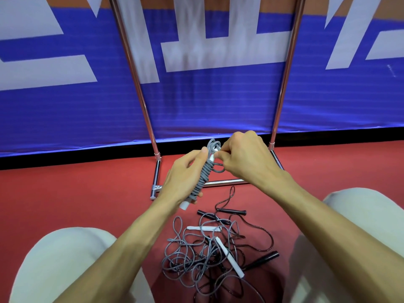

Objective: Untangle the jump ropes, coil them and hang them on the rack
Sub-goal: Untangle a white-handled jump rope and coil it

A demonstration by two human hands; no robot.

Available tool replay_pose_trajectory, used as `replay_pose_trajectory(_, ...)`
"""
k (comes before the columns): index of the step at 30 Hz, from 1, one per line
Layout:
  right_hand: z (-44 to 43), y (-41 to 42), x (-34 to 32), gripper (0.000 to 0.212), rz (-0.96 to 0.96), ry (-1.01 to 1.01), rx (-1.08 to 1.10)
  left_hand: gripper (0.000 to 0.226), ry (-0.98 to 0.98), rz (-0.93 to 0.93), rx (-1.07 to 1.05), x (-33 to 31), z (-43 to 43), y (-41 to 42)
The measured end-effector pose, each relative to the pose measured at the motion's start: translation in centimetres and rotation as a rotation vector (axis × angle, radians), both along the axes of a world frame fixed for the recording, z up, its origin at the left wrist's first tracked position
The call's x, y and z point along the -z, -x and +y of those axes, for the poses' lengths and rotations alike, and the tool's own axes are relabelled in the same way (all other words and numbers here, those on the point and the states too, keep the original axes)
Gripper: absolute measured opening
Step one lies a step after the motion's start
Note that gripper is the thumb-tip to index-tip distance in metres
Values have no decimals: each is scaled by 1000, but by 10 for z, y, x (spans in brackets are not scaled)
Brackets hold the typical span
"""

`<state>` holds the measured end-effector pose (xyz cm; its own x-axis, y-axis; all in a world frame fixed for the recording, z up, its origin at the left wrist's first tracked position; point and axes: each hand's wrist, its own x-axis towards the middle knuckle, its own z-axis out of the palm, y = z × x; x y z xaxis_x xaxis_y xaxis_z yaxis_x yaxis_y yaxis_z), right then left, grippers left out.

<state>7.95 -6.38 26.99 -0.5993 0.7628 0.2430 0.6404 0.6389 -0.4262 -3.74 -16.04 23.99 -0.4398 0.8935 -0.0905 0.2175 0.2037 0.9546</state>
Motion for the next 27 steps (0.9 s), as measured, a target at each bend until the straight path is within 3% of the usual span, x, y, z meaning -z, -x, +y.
replay_pose_trajectory(2,0,-2,0,49,15,-23,-11,28,-33,137,-13,2,0,1)
replay_pose_trajectory(4,1,-3,2,36,72,-39,-18,27,-44,295,-7,2,1,5)
replay_pose_trajectory(7,5,-2,8,21,172,-36,6,28,-16,354,32,3,1,10)
replay_pose_trajectory(10,4,-1,11,28,292,98,-24,24,36,440,65,4,-1,15)
replay_pose_trajectory(15,1,-2,6,6,383,422,-195,27,125,695,47,0,-4,24)
replay_pose_trajectory(17,1,0,7,12,370,430,-174,30,145,796,81,1,-4,22)
replay_pose_trajectory(20,3,3,9,16,261,223,-111,27,171,789,121,7,0,22)
replay_pose_trajectory(24,10,3,5,14,415,189,-60,17,139,614,198,23,9,31)
replay_pose_trajectory(27,16,4,6,17,559,286,-16,5,65,449,244,24,13,31)
